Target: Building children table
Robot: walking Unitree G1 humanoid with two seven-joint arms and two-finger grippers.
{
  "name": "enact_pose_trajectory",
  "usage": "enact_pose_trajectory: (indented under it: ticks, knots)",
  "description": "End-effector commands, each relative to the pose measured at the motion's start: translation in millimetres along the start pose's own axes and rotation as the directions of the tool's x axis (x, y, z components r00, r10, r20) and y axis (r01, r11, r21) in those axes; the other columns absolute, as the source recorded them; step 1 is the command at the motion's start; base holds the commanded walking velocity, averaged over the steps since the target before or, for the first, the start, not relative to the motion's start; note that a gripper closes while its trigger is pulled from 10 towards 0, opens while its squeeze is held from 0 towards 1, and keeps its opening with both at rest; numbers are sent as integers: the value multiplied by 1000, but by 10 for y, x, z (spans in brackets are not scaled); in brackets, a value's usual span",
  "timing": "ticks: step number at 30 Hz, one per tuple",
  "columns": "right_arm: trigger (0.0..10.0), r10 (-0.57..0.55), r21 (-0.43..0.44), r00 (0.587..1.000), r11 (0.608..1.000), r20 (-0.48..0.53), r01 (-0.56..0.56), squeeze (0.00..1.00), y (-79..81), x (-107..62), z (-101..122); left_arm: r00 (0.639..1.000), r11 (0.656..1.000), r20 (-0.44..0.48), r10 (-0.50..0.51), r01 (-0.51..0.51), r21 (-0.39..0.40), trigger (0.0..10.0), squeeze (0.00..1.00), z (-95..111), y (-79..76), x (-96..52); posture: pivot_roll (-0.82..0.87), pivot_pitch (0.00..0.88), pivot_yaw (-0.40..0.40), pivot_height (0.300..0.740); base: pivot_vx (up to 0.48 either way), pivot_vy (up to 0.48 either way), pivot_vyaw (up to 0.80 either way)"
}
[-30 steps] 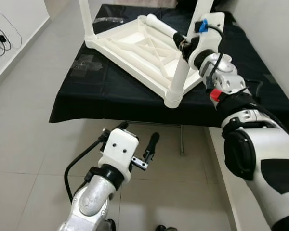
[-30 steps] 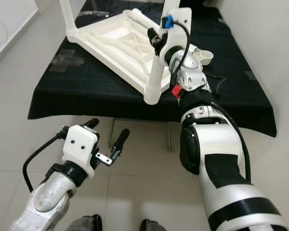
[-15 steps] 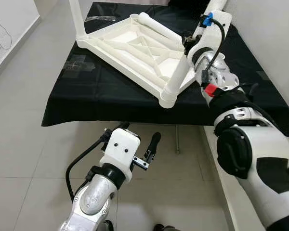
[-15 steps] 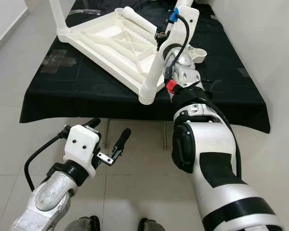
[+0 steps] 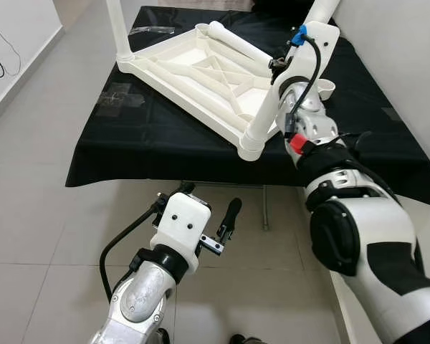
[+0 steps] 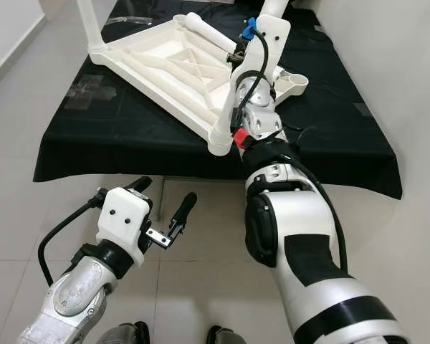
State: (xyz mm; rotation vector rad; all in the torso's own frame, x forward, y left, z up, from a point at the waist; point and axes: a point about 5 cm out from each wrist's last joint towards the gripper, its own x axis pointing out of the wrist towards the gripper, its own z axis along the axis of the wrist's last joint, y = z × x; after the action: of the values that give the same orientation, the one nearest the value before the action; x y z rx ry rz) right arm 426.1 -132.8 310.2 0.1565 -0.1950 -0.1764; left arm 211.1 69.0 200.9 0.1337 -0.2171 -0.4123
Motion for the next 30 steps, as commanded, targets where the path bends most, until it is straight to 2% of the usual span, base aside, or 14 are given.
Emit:
enact_pose_trajectory:
  ticks: [1, 6, 10, 16, 18, 20, 22, 24, 26, 29, 30]
  knots:
    - [10000, -64, -153, 977, 988, -202, 34, 0, -143, -119, -624, 1000, 1000, -11, 0, 0, 1, 10000, 0, -24, -11, -15, 122, 213, -60, 740, 0, 0, 0]
    - [10000, 75, -204, 963, 970, -258, -131, 0, 19, -177, -740, 1000, 1000, -9, 0, 0, 2, 10000, 0, -17, -8, -13, 120, 219, -62, 740, 0, 0, 0]
    - [10000, 67, -230, 962, 964, -264, -130, 0, 7, -179, -753, 1000, 1000, -8, 5, -5, 1, 10000, 0, -14, -3, -14, 120, 219, -62, 740, 0, 0, 0]
    - [10000, -16, -237, 974, 971, -225, -38, 0, -20, -171, -717, 1000, 1000, -5, 2, -2, 2, 10000, 0, -2, -18, -10, 118, 226, -66, 740, 0, 0, 0]
    - [10000, -3, -251, 978, 967, -209, -51, 0, 12, -173, -701, 1000, 1000, -5, 2, -2, 1, 10000, 0, -1, -20, -9, 118, 229, -66, 740, 0, 0, 0]
    - [10000, 58, -280, 984, 955, -167, -103, 0, 127, -188, -658, 1000, 1000, -6, 3, -3, 1, 10000, 0, -1, -15, -6, 119, 230, -66, 740, 0, 0, 0]
    - [10000, 98, -253, 981, 957, -166, -138, 0, 182, -198, -651, 1000, 1000, -6, 4, -4, 3, 10000, 0, -1, -10, -7, 118, 231, -66, 740, 0, 0, 0]
    - [10000, 245, -129, 954, 955, -173, -269, 0, 352, -226, -614, 1000, 1000, -8, 8, -8, 5, 10000, 0, -5, 0, -9, 117, 232, -69, 740, 0, 0, 0]
    - [10000, 279, -97, 945, 950, -171, -298, 0, 385, -232, -601, 1000, 1000, -8, 8, -8, 5, 10000, 0, -5, 1, -10, 117, 232, -69, 740, 0, 0, 0]
    - [10000, 311, -92, 936, 940, -165, -329, 0, 375, -200, -529, 1000, 1000, -9, 9, -9, 5, 10000, 0, -7, -2, -10, 116, 234, -69, 740, 0, 0, 0]
    - [10000, 318, -130, 931, 930, -181, -343, 0, 348, -184, -521, 1000, 1000, -10, 10, -10, 6, 10000, 0, -10, -1, -14, 118, 234, -68, 740, 0, 0, 0]
